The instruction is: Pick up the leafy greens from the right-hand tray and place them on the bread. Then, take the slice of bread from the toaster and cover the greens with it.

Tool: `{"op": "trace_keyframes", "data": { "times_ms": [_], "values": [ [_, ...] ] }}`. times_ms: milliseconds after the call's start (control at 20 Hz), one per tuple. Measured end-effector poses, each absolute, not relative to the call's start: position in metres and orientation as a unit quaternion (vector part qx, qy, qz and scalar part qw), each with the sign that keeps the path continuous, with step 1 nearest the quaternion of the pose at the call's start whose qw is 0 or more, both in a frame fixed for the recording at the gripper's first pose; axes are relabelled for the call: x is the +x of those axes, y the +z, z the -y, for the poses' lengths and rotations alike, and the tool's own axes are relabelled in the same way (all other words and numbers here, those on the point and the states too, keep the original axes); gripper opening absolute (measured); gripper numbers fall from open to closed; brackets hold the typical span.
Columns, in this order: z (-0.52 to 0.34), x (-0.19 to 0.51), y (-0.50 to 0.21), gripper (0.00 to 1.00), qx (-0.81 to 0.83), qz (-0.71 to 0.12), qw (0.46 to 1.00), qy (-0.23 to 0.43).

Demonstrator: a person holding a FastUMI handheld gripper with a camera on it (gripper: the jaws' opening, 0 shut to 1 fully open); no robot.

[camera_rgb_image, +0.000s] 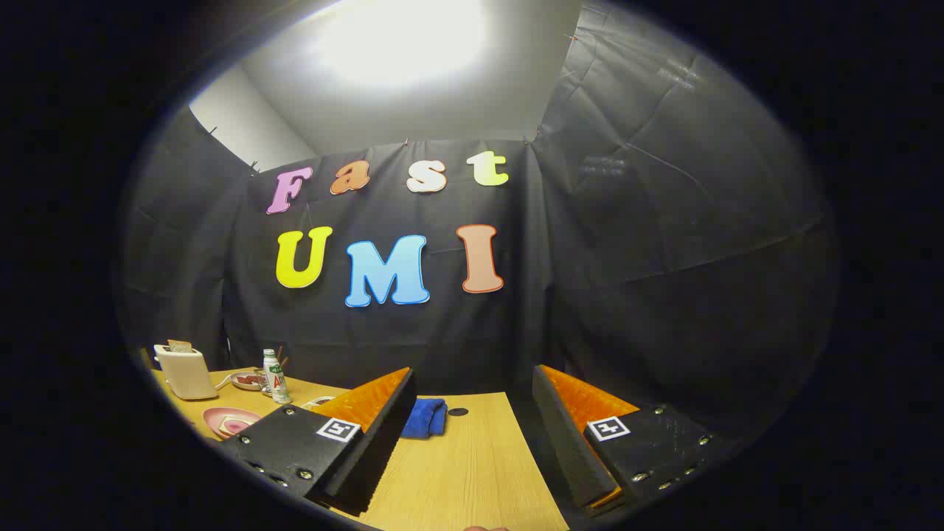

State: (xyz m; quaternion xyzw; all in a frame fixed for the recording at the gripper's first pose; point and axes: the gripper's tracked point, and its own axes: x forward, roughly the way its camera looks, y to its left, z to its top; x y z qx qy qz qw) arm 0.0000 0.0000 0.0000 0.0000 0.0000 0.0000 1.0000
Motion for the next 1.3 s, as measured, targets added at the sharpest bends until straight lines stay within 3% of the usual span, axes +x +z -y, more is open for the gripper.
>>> {"op": "trace_keyframes", "data": {
  "times_ms": [750,1300],
  "values": [
    [-0.152,0.015,-0.026,0.96,-0.006,-0.078,0.991,0.113],
    [-0.235,0.034,-0.185,0.97,-0.059,-0.288,0.941,0.169]
  ]
}}
